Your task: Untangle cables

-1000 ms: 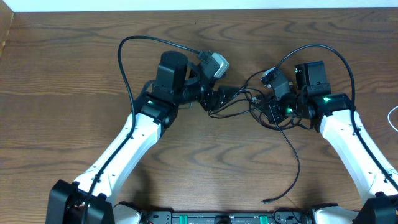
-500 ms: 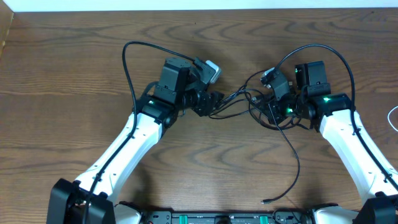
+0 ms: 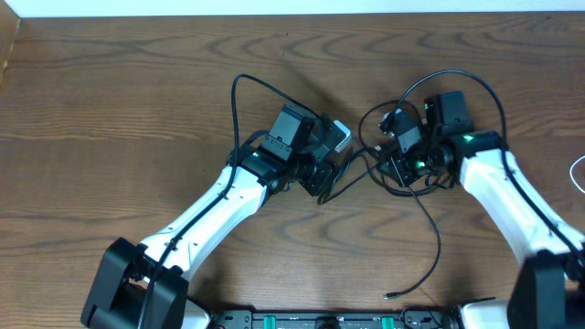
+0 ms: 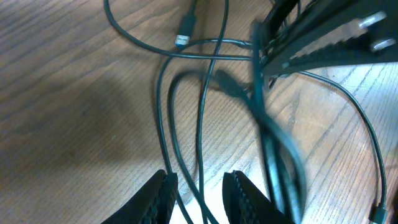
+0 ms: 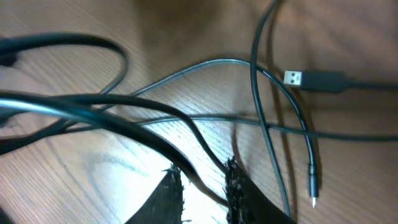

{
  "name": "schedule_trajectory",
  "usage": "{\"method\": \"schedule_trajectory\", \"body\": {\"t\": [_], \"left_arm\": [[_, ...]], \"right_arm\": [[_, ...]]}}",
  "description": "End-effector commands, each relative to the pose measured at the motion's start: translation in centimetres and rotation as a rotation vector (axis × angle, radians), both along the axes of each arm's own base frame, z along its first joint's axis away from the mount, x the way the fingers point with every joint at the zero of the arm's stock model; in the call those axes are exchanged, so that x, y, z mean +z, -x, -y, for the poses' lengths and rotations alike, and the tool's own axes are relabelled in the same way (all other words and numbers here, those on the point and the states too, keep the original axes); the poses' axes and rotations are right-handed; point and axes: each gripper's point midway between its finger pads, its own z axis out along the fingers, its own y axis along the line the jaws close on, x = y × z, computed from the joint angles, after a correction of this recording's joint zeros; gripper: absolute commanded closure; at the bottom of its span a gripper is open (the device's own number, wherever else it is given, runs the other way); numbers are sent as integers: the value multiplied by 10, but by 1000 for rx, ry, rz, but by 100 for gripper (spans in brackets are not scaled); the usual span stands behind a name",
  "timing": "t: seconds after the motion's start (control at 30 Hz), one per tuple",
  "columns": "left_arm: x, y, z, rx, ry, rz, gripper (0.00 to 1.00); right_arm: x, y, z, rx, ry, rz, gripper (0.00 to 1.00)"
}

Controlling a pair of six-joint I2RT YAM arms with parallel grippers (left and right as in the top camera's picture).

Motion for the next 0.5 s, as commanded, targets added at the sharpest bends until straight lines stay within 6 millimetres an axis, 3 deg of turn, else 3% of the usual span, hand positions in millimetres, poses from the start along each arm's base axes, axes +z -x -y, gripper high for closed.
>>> {"method": "schedule_trajectory", "body": {"t": [0.0, 0.13, 0.27, 0.47], "left_arm": [[-3, -2, -3, 7, -15, 0, 69], [-12, 0, -4, 6, -32, -25, 69], [-29, 1, -4, 12, -55, -69, 70], [-44, 6, -1, 47, -46, -161, 71]], "right_arm": [[-17, 1, 2, -45, 6, -72, 64], [-9, -7, 11, -193, -28, -112, 46], [9, -12, 19, -314, -75, -122, 46], [46, 0, 27, -416, -123, -104, 50]]}}
